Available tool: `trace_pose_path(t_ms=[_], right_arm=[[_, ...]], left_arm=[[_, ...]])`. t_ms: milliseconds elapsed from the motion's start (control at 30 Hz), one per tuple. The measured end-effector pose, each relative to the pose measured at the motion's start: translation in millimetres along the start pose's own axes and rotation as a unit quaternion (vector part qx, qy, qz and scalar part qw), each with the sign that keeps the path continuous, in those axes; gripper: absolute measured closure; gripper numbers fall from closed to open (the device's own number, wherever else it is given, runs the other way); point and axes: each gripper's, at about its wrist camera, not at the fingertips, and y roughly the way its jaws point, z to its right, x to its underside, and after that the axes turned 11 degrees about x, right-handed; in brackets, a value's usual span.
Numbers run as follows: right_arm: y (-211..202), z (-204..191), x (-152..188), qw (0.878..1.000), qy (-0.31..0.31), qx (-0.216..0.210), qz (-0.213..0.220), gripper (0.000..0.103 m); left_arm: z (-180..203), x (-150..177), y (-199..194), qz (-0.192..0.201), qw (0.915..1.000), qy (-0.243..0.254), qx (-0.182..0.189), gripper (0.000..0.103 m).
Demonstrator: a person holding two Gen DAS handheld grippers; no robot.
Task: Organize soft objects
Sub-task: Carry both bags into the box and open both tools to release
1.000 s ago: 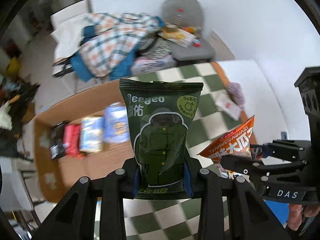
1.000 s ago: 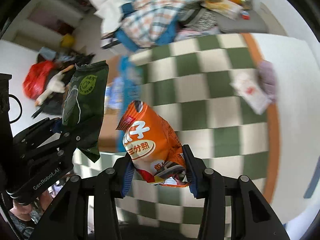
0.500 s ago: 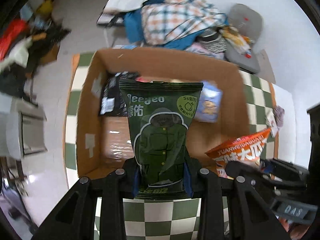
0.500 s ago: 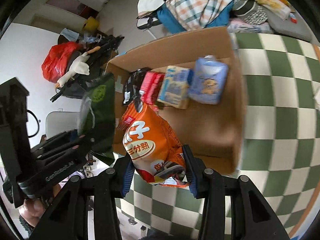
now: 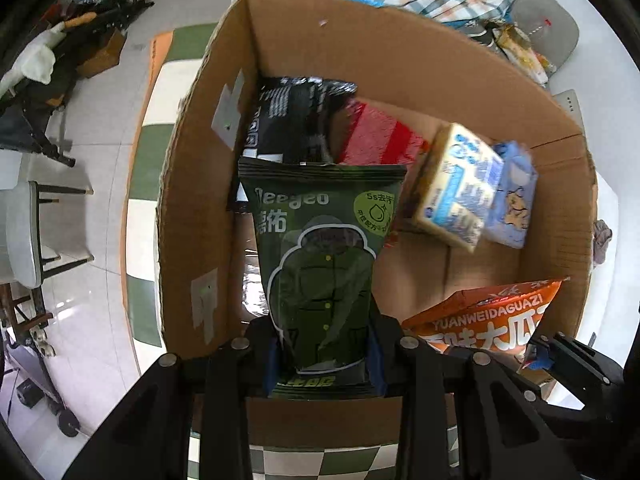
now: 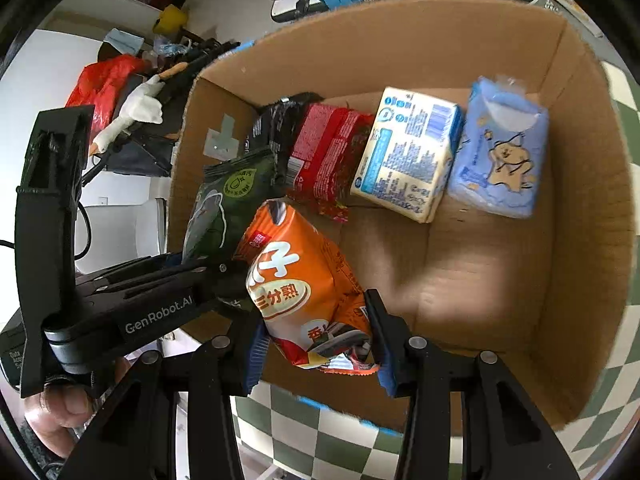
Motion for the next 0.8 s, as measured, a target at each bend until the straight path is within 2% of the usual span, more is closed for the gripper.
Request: trace_pose_path(t_ms=[200, 267, 333, 500, 633, 733, 800], right_arm=[[25, 3, -9, 0.999, 0.015, -0.023, -0.027, 0.051], [30, 3, -11, 0.999, 0.018, -0.028, -0.034, 0.034], [32, 3, -12, 0.999, 0.02, -0.022, -0.034, 0.025], [24, 2, -9, 1.0, 0.008, 0.008, -0.026, 0.025], [12, 6, -5, 0.999, -0.003, 0.044, -0.009, 0.025], [-2, 10, 0, 0.996, -0.013, 0.088, 0.015, 0.025], [-9, 14, 4, 0.994, -0.015, 0.108, 0.025, 0.025]], left_arm=[[-9, 0, 3, -0.019, 0.9997, -0.013, 0.001, 0.068], [-10, 2, 2, -0.02, 0.9997, -0.015, 0.001, 0.067], [-13, 5, 0, -0.024, 0.9996, -0.015, 0.007, 0.06], [-7, 10, -16, -0.002, 0.9999, -0.011, 0.01, 0.044], [-4, 20, -30, 0.023, 0.9997, -0.004, 0.0, 0.04], [2, 32, -39, 0.042, 0.9989, 0.007, -0.017, 0.038], [2, 37, -42, 0.051, 0.9984, 0.008, -0.022, 0.026]])
